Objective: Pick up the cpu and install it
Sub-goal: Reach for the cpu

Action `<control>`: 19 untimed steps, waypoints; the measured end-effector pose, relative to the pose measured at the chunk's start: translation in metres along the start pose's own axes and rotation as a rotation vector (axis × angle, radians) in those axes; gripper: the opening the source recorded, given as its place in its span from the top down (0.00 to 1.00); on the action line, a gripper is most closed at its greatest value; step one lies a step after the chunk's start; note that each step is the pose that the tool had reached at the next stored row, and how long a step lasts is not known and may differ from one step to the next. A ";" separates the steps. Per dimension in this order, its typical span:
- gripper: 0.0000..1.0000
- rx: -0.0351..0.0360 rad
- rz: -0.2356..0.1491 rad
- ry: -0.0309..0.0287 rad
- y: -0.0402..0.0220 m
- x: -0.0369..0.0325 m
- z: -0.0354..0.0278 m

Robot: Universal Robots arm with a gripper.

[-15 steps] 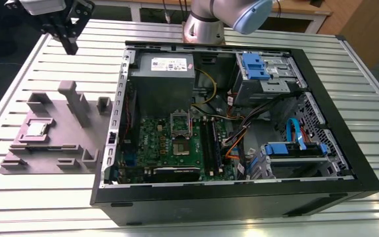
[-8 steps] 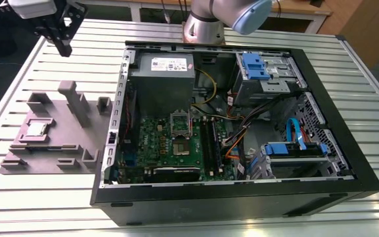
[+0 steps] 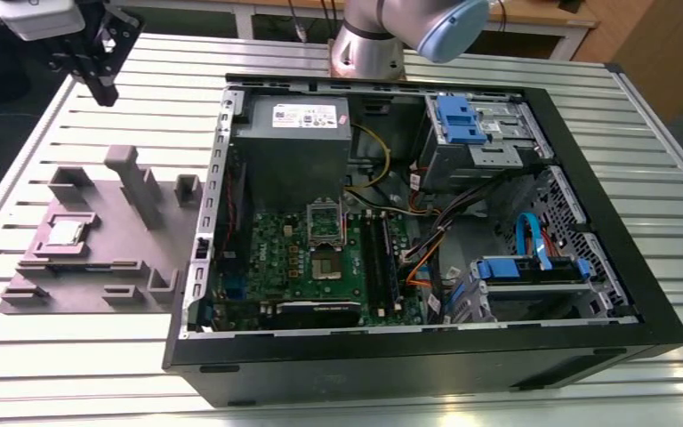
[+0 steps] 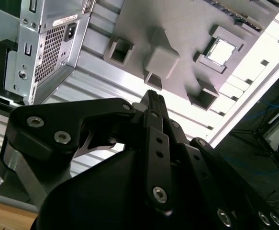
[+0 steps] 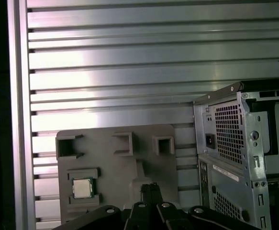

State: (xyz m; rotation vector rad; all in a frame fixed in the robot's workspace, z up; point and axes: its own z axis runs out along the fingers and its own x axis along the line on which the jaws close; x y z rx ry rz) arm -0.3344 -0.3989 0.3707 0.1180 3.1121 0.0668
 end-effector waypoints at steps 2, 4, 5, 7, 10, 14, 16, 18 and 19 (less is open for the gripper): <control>0.90 0.0000 0.000 0.0000 -0.0001 0.0013 0.0005; 0.90 0.0000 0.000 0.0000 -0.0002 0.0018 0.0008; 0.90 0.0001 0.000 0.0001 -0.0002 0.0018 0.0008; 0.90 0.0001 0.000 0.0001 -0.0002 0.0019 0.0009; 0.90 0.0000 0.000 0.0000 -0.0002 0.0020 0.0011; 0.90 0.0000 0.000 0.0000 -0.0003 0.0028 0.0020; 0.90 0.0000 0.000 0.0000 -0.0004 0.0032 0.0024; 0.90 0.0001 0.000 0.0001 -0.0004 0.0034 0.0024; 0.90 0.0000 0.000 0.0000 -0.0005 0.0035 0.0026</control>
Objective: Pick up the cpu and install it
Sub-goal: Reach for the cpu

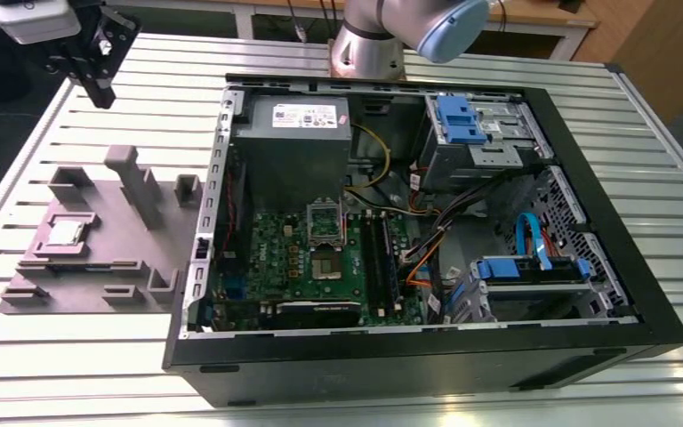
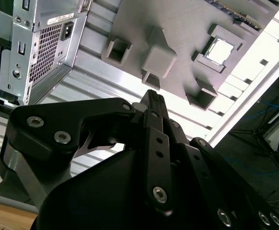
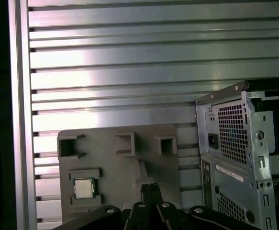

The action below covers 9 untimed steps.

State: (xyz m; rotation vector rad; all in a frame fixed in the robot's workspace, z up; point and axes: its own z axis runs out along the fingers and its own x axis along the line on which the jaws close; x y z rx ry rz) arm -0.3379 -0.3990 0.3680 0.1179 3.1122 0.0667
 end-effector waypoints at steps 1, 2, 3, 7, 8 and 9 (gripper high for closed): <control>0.90 -0.0001 0.000 -0.0001 -0.0001 0.0001 0.0002; 0.90 -0.0002 0.000 -0.0002 -0.0003 0.0003 0.0004; 0.90 -0.0003 0.000 -0.0002 -0.0006 0.0003 0.0006; 0.90 0.0000 0.000 -0.0001 -0.0013 0.0006 0.0008; 0.90 -0.0001 0.000 0.0000 -0.0012 0.0007 0.0008; 0.90 0.0000 0.000 0.0000 -0.0013 0.0007 0.0008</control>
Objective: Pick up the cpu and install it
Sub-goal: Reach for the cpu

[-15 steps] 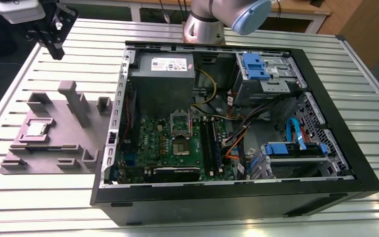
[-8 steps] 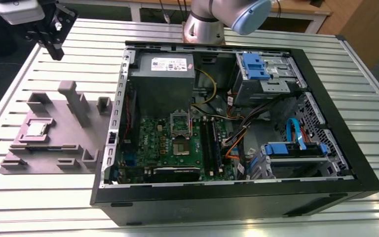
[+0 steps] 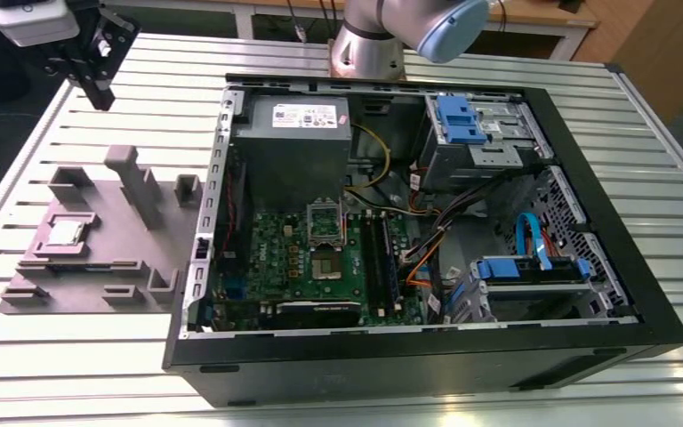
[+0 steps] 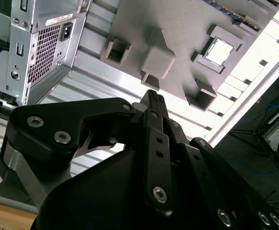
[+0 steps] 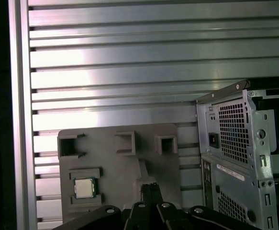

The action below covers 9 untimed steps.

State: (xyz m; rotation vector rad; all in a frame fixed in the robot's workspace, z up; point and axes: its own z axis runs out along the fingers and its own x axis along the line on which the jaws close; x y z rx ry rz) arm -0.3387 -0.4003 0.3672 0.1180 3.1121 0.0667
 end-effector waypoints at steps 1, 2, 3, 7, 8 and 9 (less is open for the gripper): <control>0.90 0.0000 0.000 0.0000 -0.0001 0.0000 0.0000; 0.90 0.0000 0.000 0.0000 -0.0004 0.0000 0.0000; 0.90 0.0000 0.000 0.0000 -0.0007 -0.0001 0.0000; 0.90 0.0000 0.000 0.0000 -0.0012 -0.0002 -0.0001; 0.90 -0.0001 0.000 0.0000 -0.0014 -0.0001 0.0000; 0.90 0.0000 0.000 0.0000 -0.0014 -0.0002 -0.0001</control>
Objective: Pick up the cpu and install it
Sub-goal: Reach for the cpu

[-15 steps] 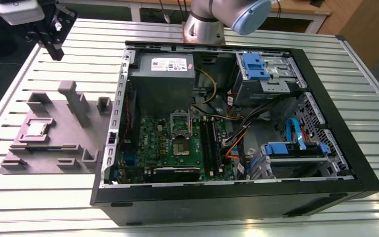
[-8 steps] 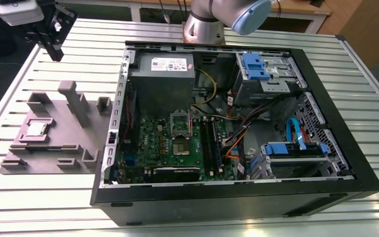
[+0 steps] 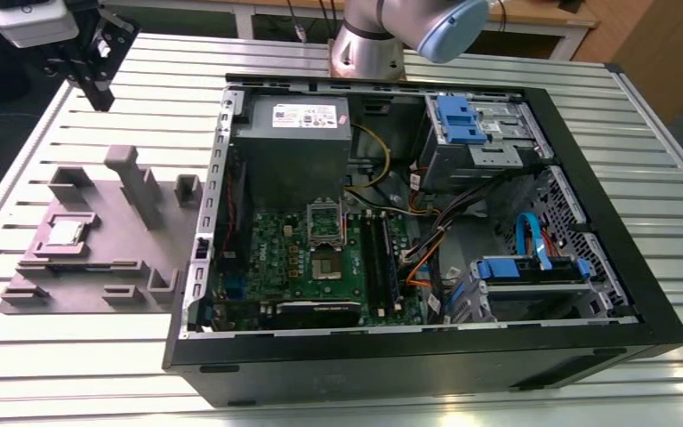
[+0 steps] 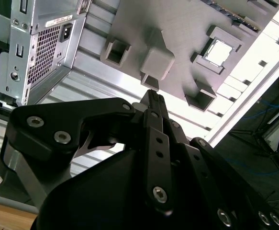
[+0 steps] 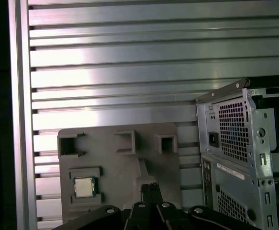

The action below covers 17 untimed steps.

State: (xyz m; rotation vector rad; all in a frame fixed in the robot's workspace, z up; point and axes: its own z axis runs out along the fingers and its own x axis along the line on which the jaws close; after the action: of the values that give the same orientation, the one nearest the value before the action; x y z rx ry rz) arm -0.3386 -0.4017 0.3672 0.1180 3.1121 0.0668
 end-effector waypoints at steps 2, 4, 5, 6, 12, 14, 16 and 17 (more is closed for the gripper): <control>0.90 -0.0001 0.000 0.0000 -0.0001 0.0000 0.0000; 0.90 -0.0001 0.000 0.0000 -0.0007 0.0000 0.0000; 0.90 0.0000 0.000 0.0001 -0.0008 -0.0001 0.0000; 0.90 0.0000 0.000 0.0000 -0.0009 -0.0001 0.0000; 0.90 0.0001 0.000 0.0000 -0.0020 -0.0001 -0.0001; 0.90 0.0001 0.000 0.0000 -0.0027 -0.0002 -0.0001; 0.90 0.0001 0.000 0.0000 -0.0035 -0.0003 -0.0001; 0.90 0.0001 0.000 0.0000 -0.0039 -0.0003 -0.0001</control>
State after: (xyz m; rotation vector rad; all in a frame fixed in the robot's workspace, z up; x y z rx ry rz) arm -0.3386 -0.4055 0.3671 0.1180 3.1121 0.0666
